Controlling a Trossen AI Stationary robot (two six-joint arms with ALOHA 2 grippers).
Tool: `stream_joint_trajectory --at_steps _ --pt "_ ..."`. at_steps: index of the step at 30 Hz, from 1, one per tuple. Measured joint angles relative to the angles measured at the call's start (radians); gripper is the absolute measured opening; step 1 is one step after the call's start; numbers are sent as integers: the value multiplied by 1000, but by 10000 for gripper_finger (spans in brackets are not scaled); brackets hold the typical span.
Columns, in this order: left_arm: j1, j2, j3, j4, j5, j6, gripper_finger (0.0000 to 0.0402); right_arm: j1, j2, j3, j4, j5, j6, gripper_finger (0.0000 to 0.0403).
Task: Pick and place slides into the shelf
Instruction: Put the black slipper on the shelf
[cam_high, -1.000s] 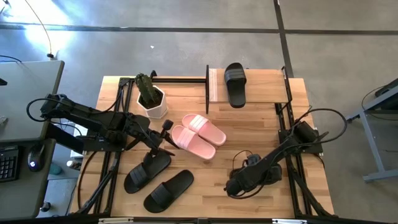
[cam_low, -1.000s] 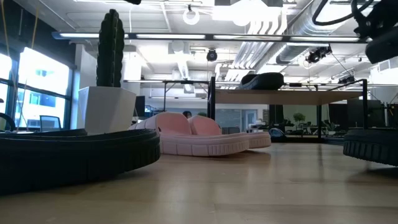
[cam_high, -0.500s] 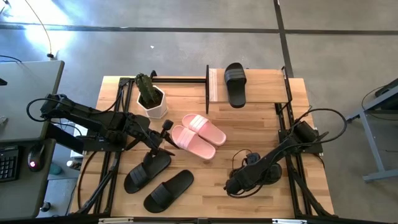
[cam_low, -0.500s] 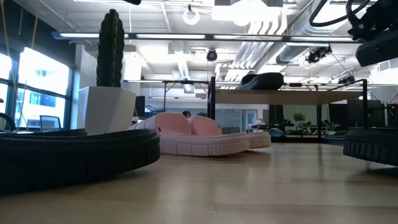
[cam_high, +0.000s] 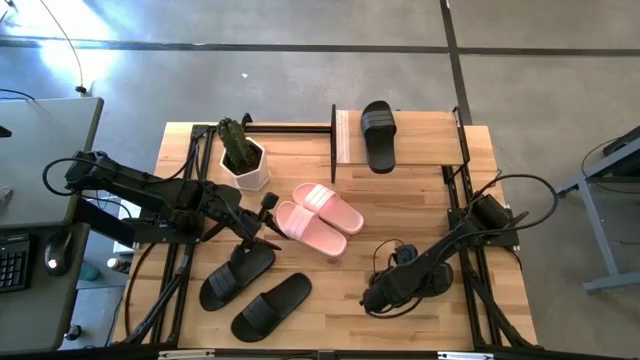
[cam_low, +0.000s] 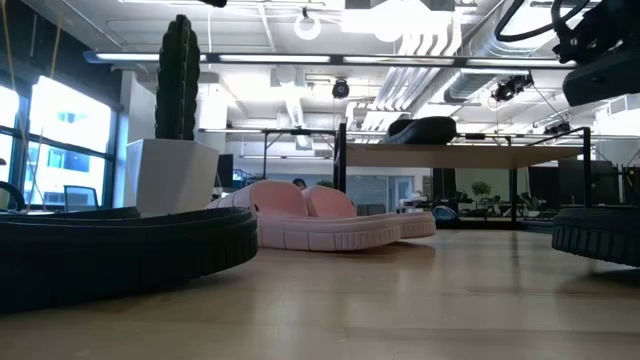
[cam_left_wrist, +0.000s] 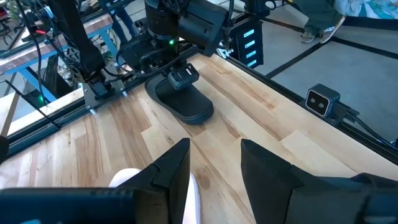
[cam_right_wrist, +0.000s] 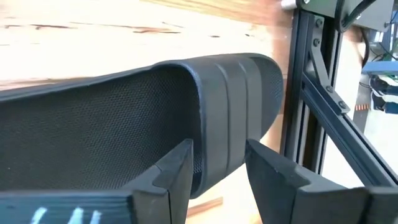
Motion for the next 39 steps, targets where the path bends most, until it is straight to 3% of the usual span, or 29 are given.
stream_joint_trajectory --at_steps 21,32,39 --pt "0 0 0 6 0 0 129 2 71 0 -4 -63 -4 131" --pt "0 0 0 6 0 0 129 9 73 -62 37 -112 -15 15" --pt "0 0 0 6 0 0 129 11 74 -13 1 -39 -27 3"
